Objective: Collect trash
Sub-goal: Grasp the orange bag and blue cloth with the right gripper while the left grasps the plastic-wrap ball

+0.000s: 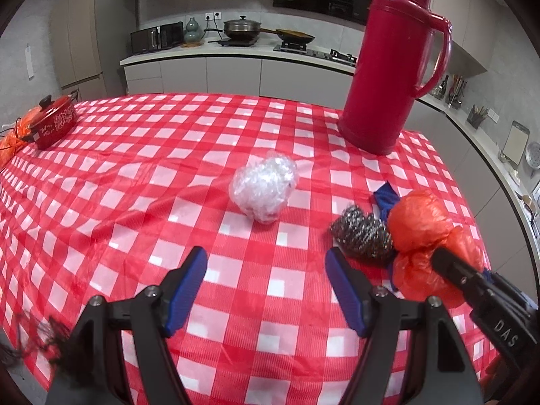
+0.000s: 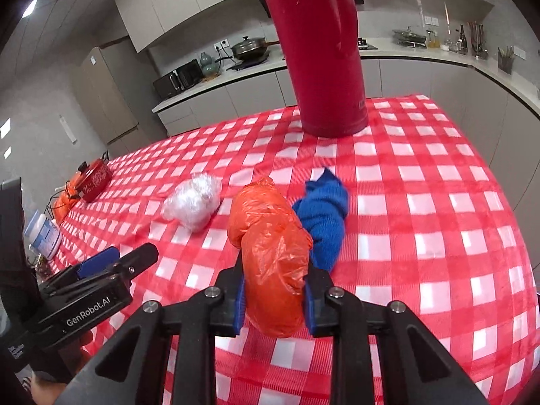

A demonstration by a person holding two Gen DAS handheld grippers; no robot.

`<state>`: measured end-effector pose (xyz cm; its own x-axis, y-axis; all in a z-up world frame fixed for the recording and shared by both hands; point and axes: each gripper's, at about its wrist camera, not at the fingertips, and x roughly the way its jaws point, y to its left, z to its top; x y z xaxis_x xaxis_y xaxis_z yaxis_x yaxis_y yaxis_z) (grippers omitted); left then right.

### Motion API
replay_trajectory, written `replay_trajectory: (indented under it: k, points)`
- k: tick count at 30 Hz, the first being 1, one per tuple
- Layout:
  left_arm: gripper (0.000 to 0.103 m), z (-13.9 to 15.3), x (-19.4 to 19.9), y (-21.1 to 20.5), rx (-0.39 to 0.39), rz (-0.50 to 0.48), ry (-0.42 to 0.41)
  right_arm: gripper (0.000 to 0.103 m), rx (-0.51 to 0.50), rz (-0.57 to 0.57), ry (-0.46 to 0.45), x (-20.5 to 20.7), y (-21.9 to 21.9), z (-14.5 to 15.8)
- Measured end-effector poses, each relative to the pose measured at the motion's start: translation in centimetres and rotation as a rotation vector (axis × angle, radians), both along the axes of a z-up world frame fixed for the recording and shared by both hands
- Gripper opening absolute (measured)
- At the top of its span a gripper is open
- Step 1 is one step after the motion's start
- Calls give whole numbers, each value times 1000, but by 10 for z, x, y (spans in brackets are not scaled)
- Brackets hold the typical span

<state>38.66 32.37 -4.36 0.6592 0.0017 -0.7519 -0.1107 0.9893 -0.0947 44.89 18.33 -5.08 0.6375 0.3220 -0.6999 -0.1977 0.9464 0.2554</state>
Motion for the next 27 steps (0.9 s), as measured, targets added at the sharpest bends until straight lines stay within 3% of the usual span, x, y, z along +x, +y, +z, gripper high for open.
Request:
replay_trajectory:
  k: [10, 27]
  points:
    - [74, 4, 29, 4, 17, -11, -25, 29, 2, -37, -37, 26, 2, 9]
    - [74, -34, 90, 8, 42, -63, 29, 29, 20, -101, -53, 78, 15, -7]
